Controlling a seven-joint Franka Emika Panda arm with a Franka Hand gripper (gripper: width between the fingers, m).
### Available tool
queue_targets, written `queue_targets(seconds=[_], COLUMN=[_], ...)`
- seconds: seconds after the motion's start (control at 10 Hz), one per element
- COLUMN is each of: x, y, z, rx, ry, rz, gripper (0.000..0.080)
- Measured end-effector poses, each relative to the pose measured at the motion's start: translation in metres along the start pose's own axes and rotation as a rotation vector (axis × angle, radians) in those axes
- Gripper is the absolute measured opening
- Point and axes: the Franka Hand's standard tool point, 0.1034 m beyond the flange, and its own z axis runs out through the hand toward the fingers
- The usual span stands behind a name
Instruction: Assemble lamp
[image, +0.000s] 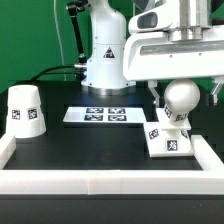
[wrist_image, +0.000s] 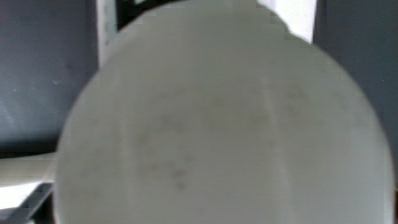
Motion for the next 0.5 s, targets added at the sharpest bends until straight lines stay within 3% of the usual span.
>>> queue_targets(seconds=[0.1, 0.5], x=[0.0, 0.001], y=[0.0, 0.002], z=[0.0, -0.03], rx=[0.0, -0.005], ry=[0.0, -0.006], rz=[-0.006, -0.141], gripper=[0.0698, 0.0699])
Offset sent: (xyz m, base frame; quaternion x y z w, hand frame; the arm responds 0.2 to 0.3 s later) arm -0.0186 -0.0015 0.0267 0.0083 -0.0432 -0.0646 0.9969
